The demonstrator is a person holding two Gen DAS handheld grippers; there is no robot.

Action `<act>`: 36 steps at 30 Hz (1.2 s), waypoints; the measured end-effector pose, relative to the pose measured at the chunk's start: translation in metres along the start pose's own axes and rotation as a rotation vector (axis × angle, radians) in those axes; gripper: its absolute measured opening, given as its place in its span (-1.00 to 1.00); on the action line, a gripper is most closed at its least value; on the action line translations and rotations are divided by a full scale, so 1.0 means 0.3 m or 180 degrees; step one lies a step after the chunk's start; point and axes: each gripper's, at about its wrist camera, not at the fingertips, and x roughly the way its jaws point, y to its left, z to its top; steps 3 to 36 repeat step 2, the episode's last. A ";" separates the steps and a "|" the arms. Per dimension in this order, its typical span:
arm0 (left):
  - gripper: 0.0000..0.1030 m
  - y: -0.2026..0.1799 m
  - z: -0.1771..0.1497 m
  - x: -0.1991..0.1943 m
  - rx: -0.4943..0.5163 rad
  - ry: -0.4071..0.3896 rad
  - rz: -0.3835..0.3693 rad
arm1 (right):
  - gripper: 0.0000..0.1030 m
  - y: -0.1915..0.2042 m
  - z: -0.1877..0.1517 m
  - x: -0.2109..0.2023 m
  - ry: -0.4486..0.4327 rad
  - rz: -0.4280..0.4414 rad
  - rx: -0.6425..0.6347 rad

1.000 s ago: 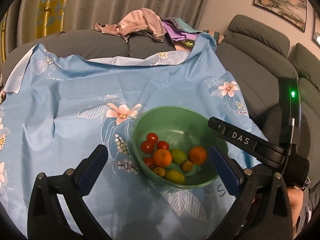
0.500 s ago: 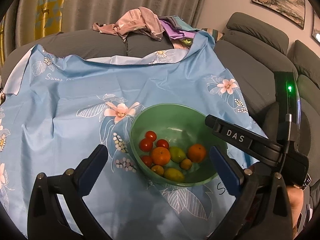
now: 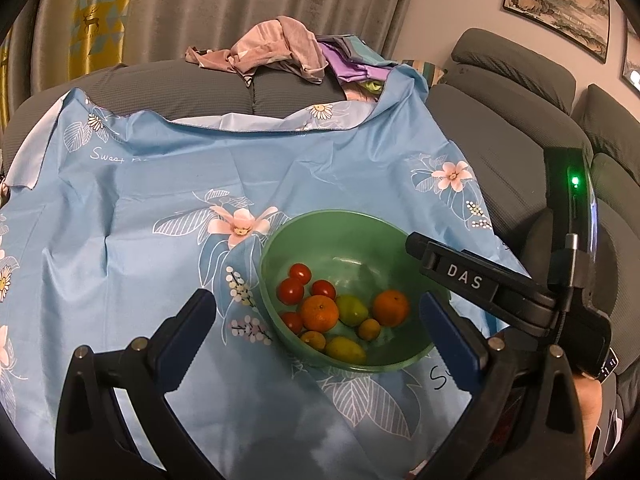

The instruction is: Organize fruits

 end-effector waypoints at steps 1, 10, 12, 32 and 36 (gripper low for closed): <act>0.98 -0.001 0.000 0.000 -0.0001 -0.0005 -0.0009 | 0.33 0.003 0.001 -0.001 0.0002 0.0000 -0.0012; 0.98 -0.001 0.000 -0.002 -0.0002 -0.0008 -0.0012 | 0.33 0.001 0.001 -0.002 0.0002 -0.0001 -0.0021; 0.98 -0.001 0.000 -0.002 -0.0002 -0.0008 -0.0012 | 0.33 0.001 0.001 -0.002 0.0002 -0.0001 -0.0021; 0.98 -0.001 0.000 -0.002 -0.0002 -0.0008 -0.0012 | 0.33 0.001 0.001 -0.002 0.0002 -0.0001 -0.0021; 0.98 -0.001 0.000 -0.002 -0.0002 -0.0008 -0.0012 | 0.33 0.001 0.001 -0.002 0.0002 -0.0001 -0.0021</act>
